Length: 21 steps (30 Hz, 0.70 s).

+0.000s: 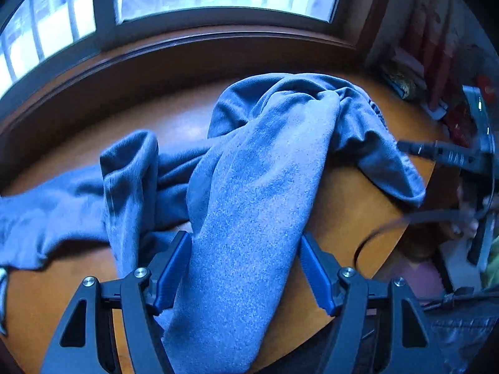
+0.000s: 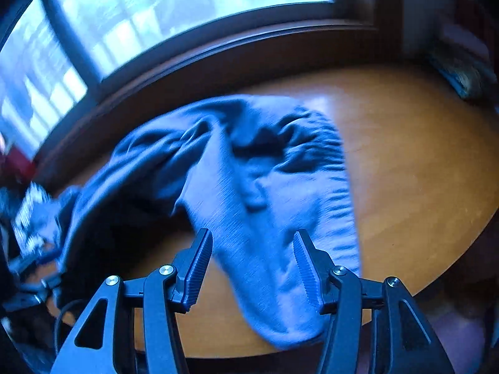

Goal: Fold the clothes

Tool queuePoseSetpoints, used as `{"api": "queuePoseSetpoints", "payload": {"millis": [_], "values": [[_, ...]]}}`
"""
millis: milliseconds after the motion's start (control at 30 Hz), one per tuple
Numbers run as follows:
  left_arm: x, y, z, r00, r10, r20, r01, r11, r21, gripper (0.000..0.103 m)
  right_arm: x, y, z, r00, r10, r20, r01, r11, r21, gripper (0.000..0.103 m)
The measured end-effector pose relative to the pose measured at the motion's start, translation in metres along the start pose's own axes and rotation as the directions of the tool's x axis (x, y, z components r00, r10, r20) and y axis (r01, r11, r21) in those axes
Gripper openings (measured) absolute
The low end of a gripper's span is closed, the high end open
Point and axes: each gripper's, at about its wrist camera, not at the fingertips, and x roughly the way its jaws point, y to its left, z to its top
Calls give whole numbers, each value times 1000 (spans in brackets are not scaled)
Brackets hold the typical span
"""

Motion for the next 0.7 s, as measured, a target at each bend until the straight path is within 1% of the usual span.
{"api": "queuePoseSetpoints", "payload": {"millis": [67, 167, 267, 333, 400, 533, 633, 700], "values": [[1, 2, -3, 1000, -20, 9, 20, 1000, -23, 68, 7, 11, -5, 1000, -19, -20, 18, 999, -37, 54], [5, 5, -6, 999, -26, 28, 27, 999, -43, 68, 15, 17, -16, 998, -43, -46, 40, 997, -70, 54], [17, 10, -9, 999, -20, 30, 22, 996, -83, 68, 27, 20, -27, 996, -65, -67, 57, 992, -111, 54], [25, 12, -10, 1000, -11, 26, 14, 994, -106, 68, 33, 21, -31, 995, -83, -60, 74, 988, -139, 54], [30, 10, -10, 1000, 17, 23, -14, 995, -104, 68, 38, 20, -33, 994, -99, -50, 92, 986, -138, 54], [32, -4, -10, 996, 93, 4, -93, 994, -59, 68, 46, 15, -32, 998, -55, -36, 50, 992, -120, 54], [38, -12, -10, 988, 155, -1, -155, 987, -36, 68, 52, 12, -28, 998, -63, -16, 60, 989, -136, 54], [44, -16, -9, 981, 193, -18, -194, 980, -47, 68, 54, 7, -24, 998, -61, -12, 58, 988, -141, 53]]}}
